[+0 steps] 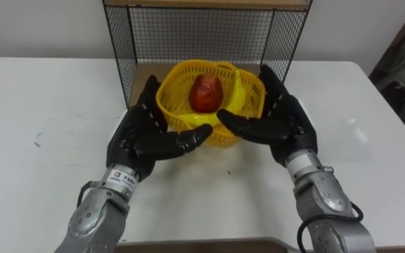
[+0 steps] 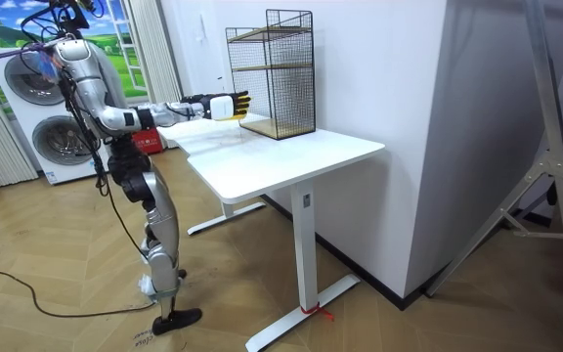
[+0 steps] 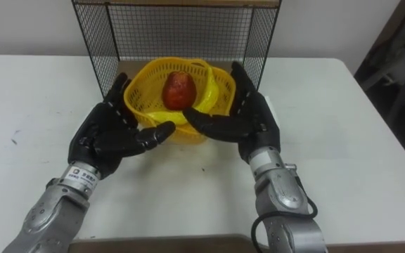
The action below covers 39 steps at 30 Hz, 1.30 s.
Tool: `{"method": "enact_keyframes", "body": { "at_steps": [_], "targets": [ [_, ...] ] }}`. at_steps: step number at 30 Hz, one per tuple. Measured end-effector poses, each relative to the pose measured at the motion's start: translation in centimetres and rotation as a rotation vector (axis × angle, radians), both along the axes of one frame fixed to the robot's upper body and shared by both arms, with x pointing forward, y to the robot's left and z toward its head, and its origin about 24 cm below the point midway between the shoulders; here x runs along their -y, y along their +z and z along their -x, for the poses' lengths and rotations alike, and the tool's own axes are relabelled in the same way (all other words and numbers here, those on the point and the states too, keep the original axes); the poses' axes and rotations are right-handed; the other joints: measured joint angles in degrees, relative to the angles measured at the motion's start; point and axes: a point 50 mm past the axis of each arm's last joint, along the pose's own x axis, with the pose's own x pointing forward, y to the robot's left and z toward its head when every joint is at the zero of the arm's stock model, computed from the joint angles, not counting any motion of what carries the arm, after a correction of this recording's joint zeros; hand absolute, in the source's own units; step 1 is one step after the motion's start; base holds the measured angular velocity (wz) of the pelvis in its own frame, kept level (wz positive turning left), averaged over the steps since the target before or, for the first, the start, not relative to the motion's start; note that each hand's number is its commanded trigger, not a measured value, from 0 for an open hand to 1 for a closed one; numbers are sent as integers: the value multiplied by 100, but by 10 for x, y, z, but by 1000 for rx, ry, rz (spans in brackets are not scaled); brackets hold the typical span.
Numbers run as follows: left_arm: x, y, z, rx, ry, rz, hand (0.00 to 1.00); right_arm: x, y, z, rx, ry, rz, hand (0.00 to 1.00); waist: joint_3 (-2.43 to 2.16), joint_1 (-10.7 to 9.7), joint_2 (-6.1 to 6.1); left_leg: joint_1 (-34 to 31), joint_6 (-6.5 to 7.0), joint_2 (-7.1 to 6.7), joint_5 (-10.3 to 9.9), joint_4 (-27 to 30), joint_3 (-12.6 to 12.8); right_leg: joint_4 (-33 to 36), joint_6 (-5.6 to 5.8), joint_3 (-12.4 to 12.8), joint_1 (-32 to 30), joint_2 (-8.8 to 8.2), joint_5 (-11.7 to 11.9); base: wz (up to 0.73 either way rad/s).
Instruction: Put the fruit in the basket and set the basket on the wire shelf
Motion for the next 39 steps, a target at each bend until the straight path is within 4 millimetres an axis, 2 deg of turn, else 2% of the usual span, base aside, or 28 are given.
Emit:
{"method": "enact_keyframes", "body": {
  "at_steps": [2,5,7,8,10,11,12,13,14,15,16,17,18,19,20,21,22,23,25,28,32,34,35,36,37,38,39],
  "targets": [
    [0,-1,0,-5,1,-4,0,-1,0,0,0,1,-2,0,0,29,-3,-33,-10,32,-45,90,-5,51,-13,-10,-6,22,-17,0],
    [-4,-2,0,-8,15,-9,0,-1,-1,0,-2,2,0,0,11,100,16,-307,-105,251,-374,798,-3,440,-114,-13,-171,169,-213,-8],
    [-7,-7,0,-26,29,-13,0,-3,-2,0,-3,11,-4,0,21,134,29,-584,-188,403,-605,1488,-39,1032,-211,-23,-402,246,-554,0],
    [-8,-9,0,-32,31,-14,0,-3,-2,0,-4,12,-2,0,17,143,17,-645,-202,418,-632,1658,-38,1176,-221,-22,-484,241,-651,7],
    [-9,-11,0,-45,33,-13,0,-2,-3,1,-7,16,-1,0,35,169,40,-918,-205,480,-644,2367,-27,1712,-268,8,-669,223,-1020,0],
    [-9,-11,0,-45,35,-14,0,-3,-3,1,-8,18,0,0,38,163,58,-945,-205,496,-640,2465,-33,1796,-297,10,-684,226,-1095,0],
    [-10,-11,0,-43,38,-13,0,-3,-4,1,-11,22,2,0,28,158,77,-997,-165,515,-580,2599,-35,1885,-343,45,-692,234,-1167,-5],
    [-10,-11,0,-41,39,-15,0,-5,-4,1,-12,33,-3,0,35,174,53,-1106,-131,509,-402,2774,-33,1898,-409,200,-629,246,-1181,0],
    [-11,-11,0,-41,39,-20,0,-7,-4,1,-13,36,-16,0,67,185,0,-1206,-109,465,-286,2874,-69,1891,-494,333,-603,275,-1164,21],
    [-12,-11,0,-43,40,-22,0,-4,-6,1,-17,32,-23,0,81,109,-115,-1416,-23,178,-358,2718,-134,1856,-561,418,-578,215,-1152,31],
    [-6,-10,0,-33,26,-3,0,0,-5,0,-12,19,-16,0,66,148,-117,-1701,10,-85,-333,2179,-132,1850,-567,545,-680,185,-1150,23],
    [-4,-10,0,-30,23,4,0,1,-4,0,-11,16,-16,0,48,172,-102,-1845,8,-200,-262,1847,-106,1853,-567,606,-729,187,-1148,-23],
    [-3,-10,0,-27,24,10,0,1,-5,0,-15,19,-15,0,34,289,-81,-2026,113,-353,161,1208,-38,1873,-541,709,-766,187,-1161,-64],
    [-5,-10,0,-28,32,8,0,-1,-7,1,-27,29,-7,0,27,423,-95,-1996,166,-372,562,923,-43,1872,-524,792,-754,189,-1205,-67],
    [-8,-10,-1,-26,42,4,0,-2,-7,2,-28,37,3,0,-28,428,-49,-1953,203,-381,676,893,-55,1864,-471,800,-725,196,-1239,-38],
    [-13,-9,-1,-20,56,-1,0,-3,-8,2,-26,47,9,0,-86,370,-142,-1903,271,-422,762,887,-80,1806,-428,770,-673,188,-1245,0],
    [-13,-9,-1,-19,56,-3,0,-3,-7,2,-22,52,12,0,-110,309,-200,-1851,340,-439,865,909,-85,1724,-415,763,-561,191,-1243,5],
    [-12,-9,-1,-20,52,-5,0,-3,-7,2,-22,53,12,0,-107,309,-215,-1841,356,-447,863,970,-83,1682,-400,757,-507,198,-1257,-4],
    [-14,-9,-1,-21,43,-20,0,-3,-7,2,-23,57,3,0,-69,282,-273,-1804,437,-516,679,1128,-61,1563,-346,761,-334,116,-1320,-2],
    [-14,-9,-1,-22,41,-18,0,-3,-6,2,-19,59,6,0,-35,255,-229,-1851,516,-624,430,1326,-2,1587,-263,770,-298,-5,-1474,0],
    [-12,-9,-1,-20,32,-24,0,-3,-6,2,-20,52,11,0,-27,216,-208,-2012,622,-781,104,1669,7,1754,-156,713,-329,-198,-1703,12],
    [-12,-9,-1,-20,33,-20,0,-4,-6,2,-22,51,11,0,-26,224,-206,-2001,705,-869,-95,1814,69,2250,-72,618,-445,-324,-1766,0],
    [-12,-9,-1,-20,33,-20,0,-4,-6,2,-22,48,11,0,-26,241,-208,-1994,728,-894,-138,1846,89,2524,-43,583,-523,-378,-1749,0],
    [-11,-8,-2,-16,32,-20,0,-4,-5,1,-19,45,13,0,-25,258,-209,-1967,776,-927,-251,1944,153,3072,64,563,-731,-476,-1672,3],
    [-11,-8,-2,-14,31,-21,0,-4,-5,1,-19,43,11,0,-22,266,-186,-1906,821,-946,-361,2027,165,3550,95,608,-899,-508,-1485,4],
    [-10,-7,-2,-12,31,-20,0,-4,-5,1,-19,42,11,0,-14,263,-170,-1859,836,-948,-412,2036,157,3747,69,606,-976,-516,-1350,5],
    [-10,-7,-3,-11,31,-16,0,-4,-5,1,-20,38,12,0,1,275,-130,-1740,860,-946,-476,1995,107,4052,86,597,-1094,-506,-1024,5]
  ]
}}
